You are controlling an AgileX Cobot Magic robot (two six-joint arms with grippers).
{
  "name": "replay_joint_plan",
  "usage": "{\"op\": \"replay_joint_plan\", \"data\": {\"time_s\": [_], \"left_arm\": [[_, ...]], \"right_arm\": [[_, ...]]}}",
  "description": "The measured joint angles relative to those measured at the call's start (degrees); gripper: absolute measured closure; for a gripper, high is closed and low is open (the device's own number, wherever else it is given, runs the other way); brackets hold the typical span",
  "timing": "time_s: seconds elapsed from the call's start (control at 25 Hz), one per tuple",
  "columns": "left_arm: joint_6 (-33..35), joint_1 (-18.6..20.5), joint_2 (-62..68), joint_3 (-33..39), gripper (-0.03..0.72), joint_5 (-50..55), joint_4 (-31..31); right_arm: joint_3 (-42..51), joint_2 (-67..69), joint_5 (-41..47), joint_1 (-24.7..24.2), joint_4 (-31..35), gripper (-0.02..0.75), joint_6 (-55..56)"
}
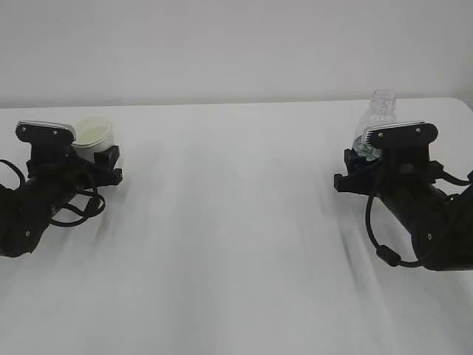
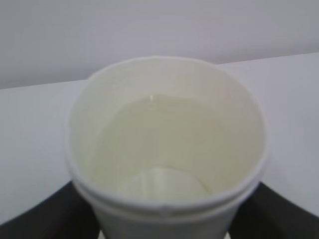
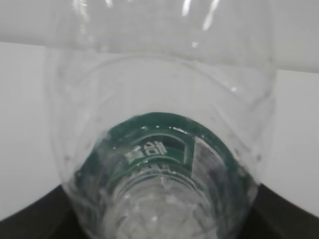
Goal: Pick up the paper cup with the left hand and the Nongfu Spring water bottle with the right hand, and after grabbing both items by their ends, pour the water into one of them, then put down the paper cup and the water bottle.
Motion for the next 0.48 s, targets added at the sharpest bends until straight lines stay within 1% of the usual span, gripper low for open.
{"op": "replay_joint_plan", "data": {"time_s": [0.12, 0.32, 0.48], "left_arm": [[0.00, 0.00, 0.25, 0.00, 0.183, -0.11, 0.00], [0.00, 0.00, 0.84, 0.00, 0.169, -0.11, 0.00], [0.00, 0.00, 0.92, 0.00, 0.143, -0.88, 0.00]], "right_arm": [[0.00, 0.00, 0.00, 0.00, 0.00, 0.256, 0.00], [0.00, 0.00, 0.00, 0.00, 0.00, 0.256, 0.12], [0.00, 0.00, 0.00, 0.00, 0.00, 0.256, 0.12]]}}
